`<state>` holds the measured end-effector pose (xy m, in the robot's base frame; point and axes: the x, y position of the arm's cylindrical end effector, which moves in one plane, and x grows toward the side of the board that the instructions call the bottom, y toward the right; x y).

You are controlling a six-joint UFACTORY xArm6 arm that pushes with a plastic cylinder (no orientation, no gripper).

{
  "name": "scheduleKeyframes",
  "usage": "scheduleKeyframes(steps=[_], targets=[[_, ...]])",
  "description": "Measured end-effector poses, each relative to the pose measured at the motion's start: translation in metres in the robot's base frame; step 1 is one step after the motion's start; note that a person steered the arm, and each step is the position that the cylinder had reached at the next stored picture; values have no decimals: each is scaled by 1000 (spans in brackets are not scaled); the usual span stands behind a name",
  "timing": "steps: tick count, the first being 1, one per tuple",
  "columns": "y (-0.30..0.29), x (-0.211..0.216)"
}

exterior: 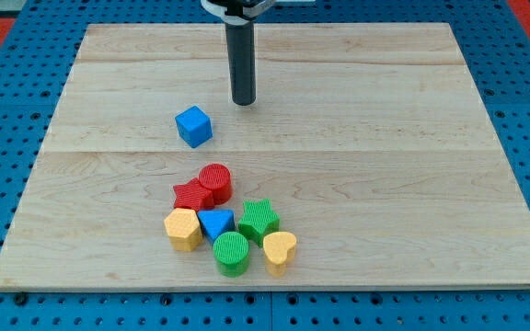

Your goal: Place the blue cube to the top left of the red circle

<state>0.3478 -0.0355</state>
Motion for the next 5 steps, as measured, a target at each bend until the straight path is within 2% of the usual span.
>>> scheduleKeyframes(steps=[1, 2, 3, 5], targets=[[26, -1], [34, 30], [-9, 49], [-31, 56]])
